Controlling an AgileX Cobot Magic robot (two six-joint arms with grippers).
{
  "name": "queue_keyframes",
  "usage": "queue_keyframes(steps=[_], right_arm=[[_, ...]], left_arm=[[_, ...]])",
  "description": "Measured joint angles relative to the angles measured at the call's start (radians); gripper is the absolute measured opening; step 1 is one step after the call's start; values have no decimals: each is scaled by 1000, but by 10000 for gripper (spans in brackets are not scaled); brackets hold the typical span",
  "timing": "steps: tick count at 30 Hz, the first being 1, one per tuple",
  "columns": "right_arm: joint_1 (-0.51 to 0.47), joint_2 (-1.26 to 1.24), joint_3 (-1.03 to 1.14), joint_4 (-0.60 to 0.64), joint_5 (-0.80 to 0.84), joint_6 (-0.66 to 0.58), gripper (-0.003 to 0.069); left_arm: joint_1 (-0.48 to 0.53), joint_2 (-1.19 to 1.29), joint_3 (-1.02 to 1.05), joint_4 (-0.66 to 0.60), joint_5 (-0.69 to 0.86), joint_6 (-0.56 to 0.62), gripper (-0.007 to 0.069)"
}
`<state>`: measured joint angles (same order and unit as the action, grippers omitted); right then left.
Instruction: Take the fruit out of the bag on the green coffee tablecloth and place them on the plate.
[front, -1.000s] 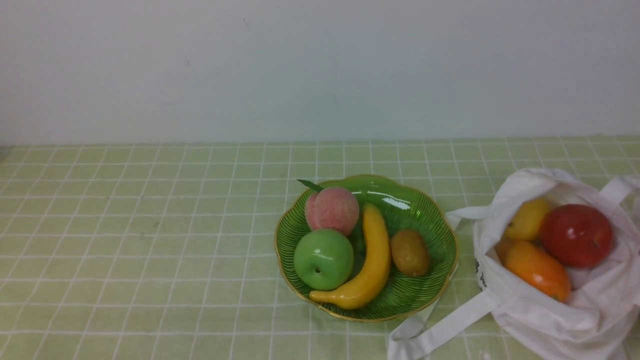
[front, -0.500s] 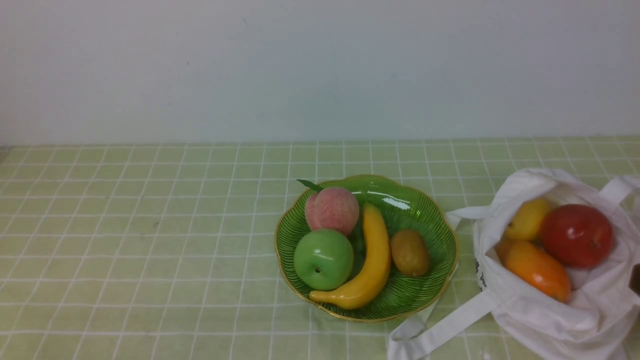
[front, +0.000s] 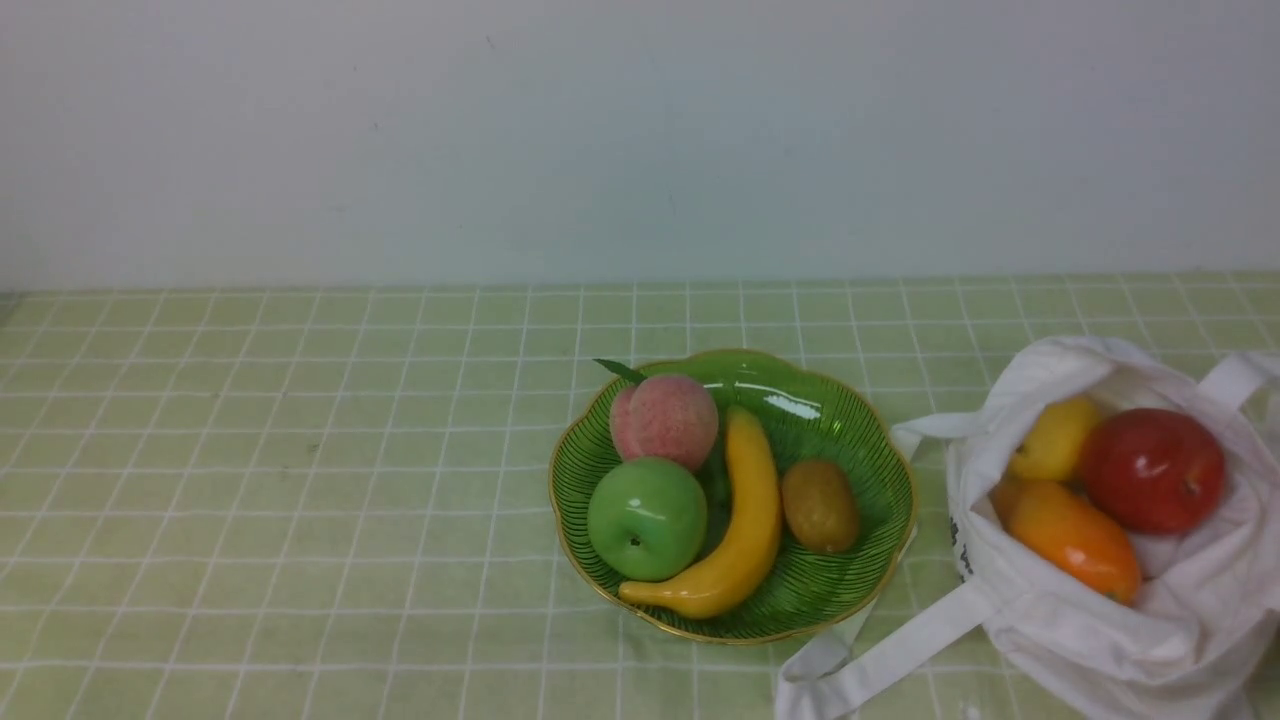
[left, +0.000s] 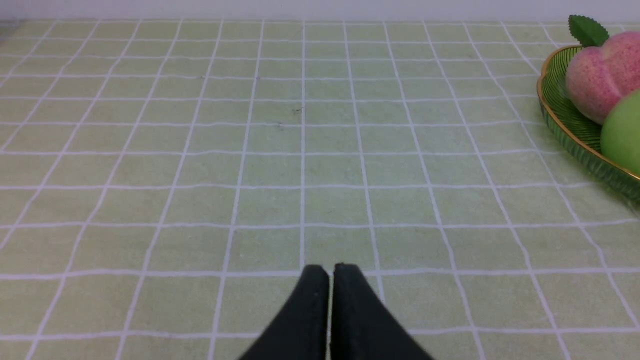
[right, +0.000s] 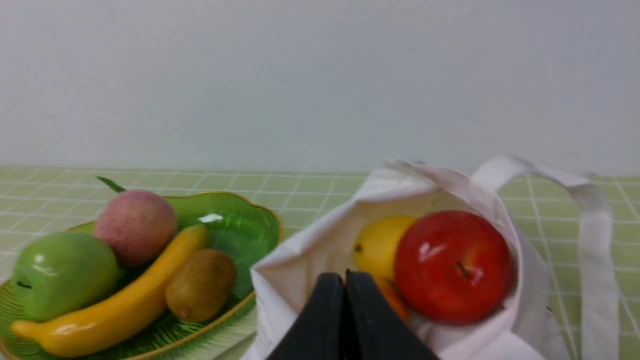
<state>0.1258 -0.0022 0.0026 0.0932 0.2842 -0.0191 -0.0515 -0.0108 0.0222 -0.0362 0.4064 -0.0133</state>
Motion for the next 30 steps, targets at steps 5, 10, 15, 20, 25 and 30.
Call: queue_keyframes(steps=[5,10,15,20,25,30], right_arm=[[-27,-6,26,1,31,0,-15],[-23,-6,24,1,69,0,-15],[53,-6,24,3,71,0,-15],[73,-6,24,3,71,0,-15],[73,-6,24,3,71,0,-15],[73,-6,24,3,71,0,-15]], left_arm=[[0,0,0,0,0,0,-8],[0,0,0,0,0,0,-8],[0,0,0,0,0,0,-8],[0,0,0,0,0,0,-8],[0,0,0,0,0,0,-8],[0,0,0,0,0,0,-8]])
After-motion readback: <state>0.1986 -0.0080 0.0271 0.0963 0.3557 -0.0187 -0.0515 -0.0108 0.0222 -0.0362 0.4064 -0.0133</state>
